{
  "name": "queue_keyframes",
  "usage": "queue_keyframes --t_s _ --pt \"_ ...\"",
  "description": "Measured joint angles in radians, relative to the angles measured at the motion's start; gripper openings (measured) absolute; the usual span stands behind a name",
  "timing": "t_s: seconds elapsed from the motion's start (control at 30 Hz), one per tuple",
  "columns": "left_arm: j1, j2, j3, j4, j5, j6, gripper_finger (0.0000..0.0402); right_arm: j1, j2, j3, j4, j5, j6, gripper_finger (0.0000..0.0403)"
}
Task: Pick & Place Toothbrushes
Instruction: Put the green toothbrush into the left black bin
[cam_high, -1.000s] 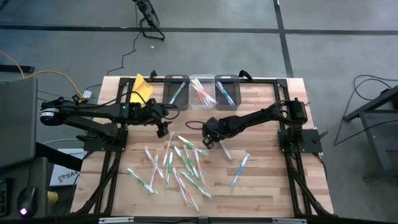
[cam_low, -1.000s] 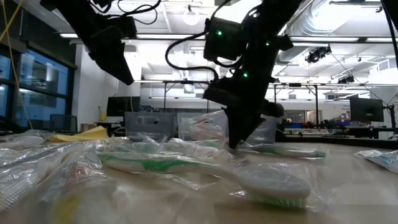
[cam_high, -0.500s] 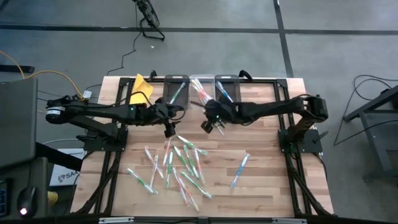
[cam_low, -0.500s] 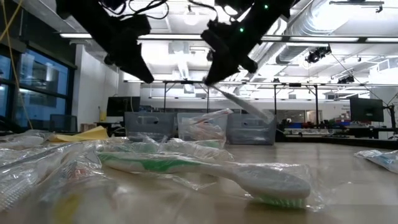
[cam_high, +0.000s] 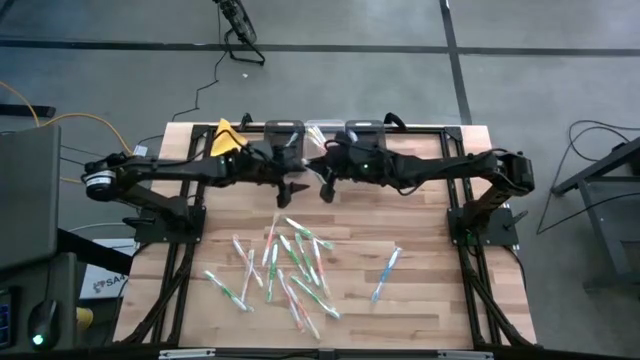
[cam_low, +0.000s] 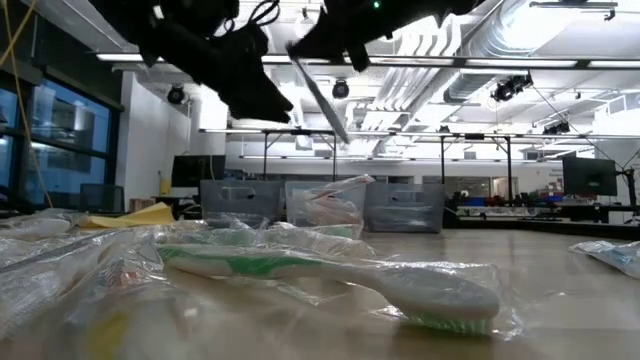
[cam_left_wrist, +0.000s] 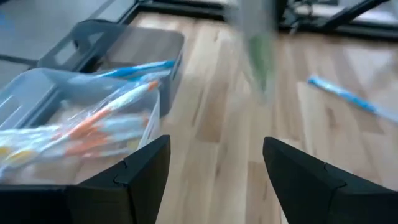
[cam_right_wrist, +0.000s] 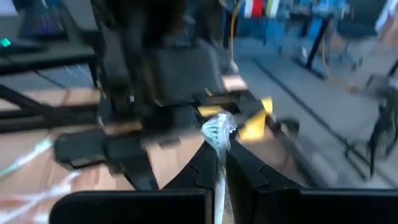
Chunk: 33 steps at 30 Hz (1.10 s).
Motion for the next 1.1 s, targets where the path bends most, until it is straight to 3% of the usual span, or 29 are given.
queue_keyframes --t_s 0.27,0.53,0.67,0.93,1.1 --pt "0.04 0.009 0.0 0.156 0.186 -0.031 0.0251 -0.002 0.0 0.0 0.179 -0.01 -0.093 0.0009" --pt "0.039 0.009 0.0 0.281 0.263 -0.077 0.0244 0.005 0.001 0.0 0.289 -0.035 -0.15 0.0009" --pt "0.039 0.009 0.0 0.28 0.282 -0.077 0.0199 0.005 0.001 0.0 0.288 -0.036 -0.153 0.0011" --pt "0.04 0.009 0.0 0.269 0.264 -0.078 0.0023 0.006 0.001 0.0 0.283 -0.042 -0.157 0.0013" --pt "0.04 0.009 0.0 0.248 0.237 -0.077 0.0029 0.006 0.001 0.0 0.275 -0.033 -0.168 0.0032"
